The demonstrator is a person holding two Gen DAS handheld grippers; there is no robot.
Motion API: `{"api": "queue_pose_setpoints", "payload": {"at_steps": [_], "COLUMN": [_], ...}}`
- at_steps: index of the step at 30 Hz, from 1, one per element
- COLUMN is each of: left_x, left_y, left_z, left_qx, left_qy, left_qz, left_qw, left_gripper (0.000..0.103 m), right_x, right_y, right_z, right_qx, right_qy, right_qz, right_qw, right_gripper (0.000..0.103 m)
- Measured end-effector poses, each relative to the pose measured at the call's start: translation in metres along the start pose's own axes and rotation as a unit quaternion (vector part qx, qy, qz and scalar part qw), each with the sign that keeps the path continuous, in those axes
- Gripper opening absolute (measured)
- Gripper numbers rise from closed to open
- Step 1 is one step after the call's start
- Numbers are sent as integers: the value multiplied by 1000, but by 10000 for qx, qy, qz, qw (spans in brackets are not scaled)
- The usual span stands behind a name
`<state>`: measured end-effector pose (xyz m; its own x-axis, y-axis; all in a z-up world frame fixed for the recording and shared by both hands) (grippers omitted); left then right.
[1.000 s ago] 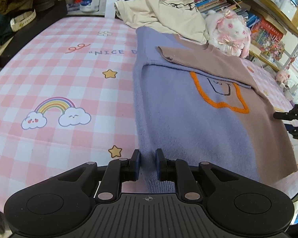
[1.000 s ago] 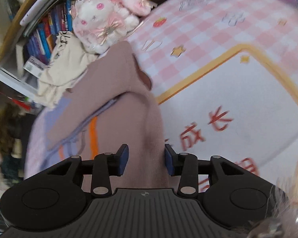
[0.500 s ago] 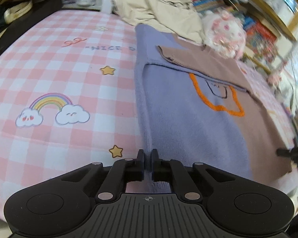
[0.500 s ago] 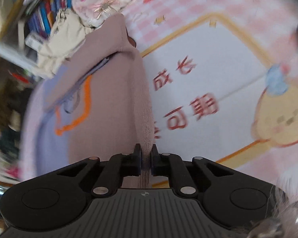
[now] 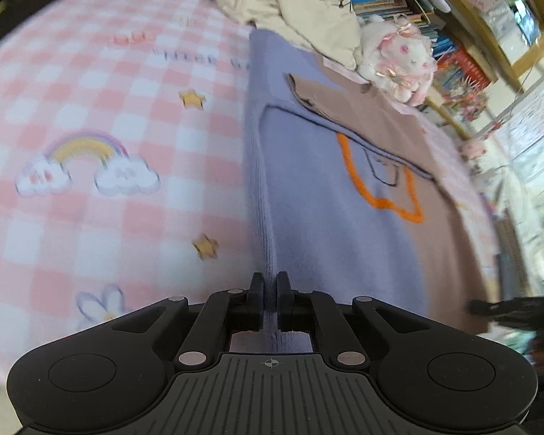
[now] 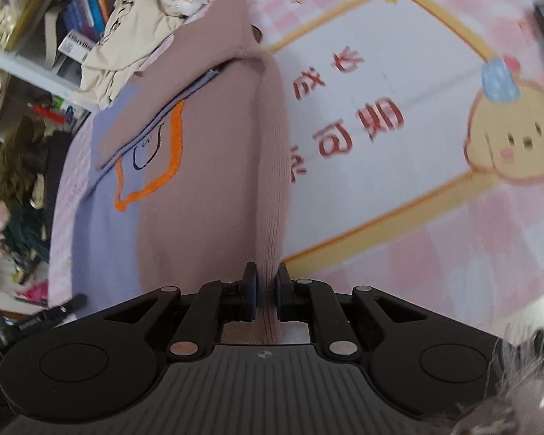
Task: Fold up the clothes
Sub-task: 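Hold the sweater hem pinched in both grippers and lift it slightly, then lift the hem with both grippers and fold it toward the collar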
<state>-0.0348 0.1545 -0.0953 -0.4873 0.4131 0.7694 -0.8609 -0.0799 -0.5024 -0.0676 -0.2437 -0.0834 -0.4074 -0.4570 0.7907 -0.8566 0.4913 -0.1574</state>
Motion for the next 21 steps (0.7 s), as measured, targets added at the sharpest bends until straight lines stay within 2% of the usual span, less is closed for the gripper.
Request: {"api": "queue_pose_setpoints", "payload": {"at_steps": [2,6,7,8,11,12,17,21], "left_x": [-1,-1,-1,-1,4,6,8,7], "left_y": [3,5,4,4,0,-2,-1,2], "left_z": [0,4,4,6,11,11,11,10], "left_qx": [105,142,125,61,-535,-598,-651,-412], "left_qy": [104,70,53,-13,-585,-692,-561,-396], "left_qz": [-83,-83,-87,-84,136,183,2,-68], "left_qw": [9999,9998,9999,9999,9968,9956,9963,9983], "left_gripper": [9,9,7,5,4,4,5,6], "right_x": [1,1,2,2,0,-1,-3,-2], "right_y": [2,2,2,3,6,8,14,12], "right_z": [0,-3,-4,-5,-9,-12,-16,-12], "right_qx": [-32,12,23,34,292,381,606,503], "right_qy": [-5,57,72,87,251,276,347,273], "right_qz": [-14,-2,1,3,6,-24,-22,-35], "right_qw": [10000,10000,10000,10000,9993,9989,9976,9984], "right_gripper": [10,10,10,9,9,9,8,9]}}
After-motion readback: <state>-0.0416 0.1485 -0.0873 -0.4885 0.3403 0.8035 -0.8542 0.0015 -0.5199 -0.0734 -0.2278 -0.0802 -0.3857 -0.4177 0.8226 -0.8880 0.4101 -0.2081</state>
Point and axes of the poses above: each gripper's, at about its wrist camera, not at the fingertips, and x roughly against the way its jaws point, z to its right, y to its underside, the point moved 7 cm from there along -x, roughly the way its jaws point, and after that the axes turned 8 degrees about -x, right-handed, at the moved point
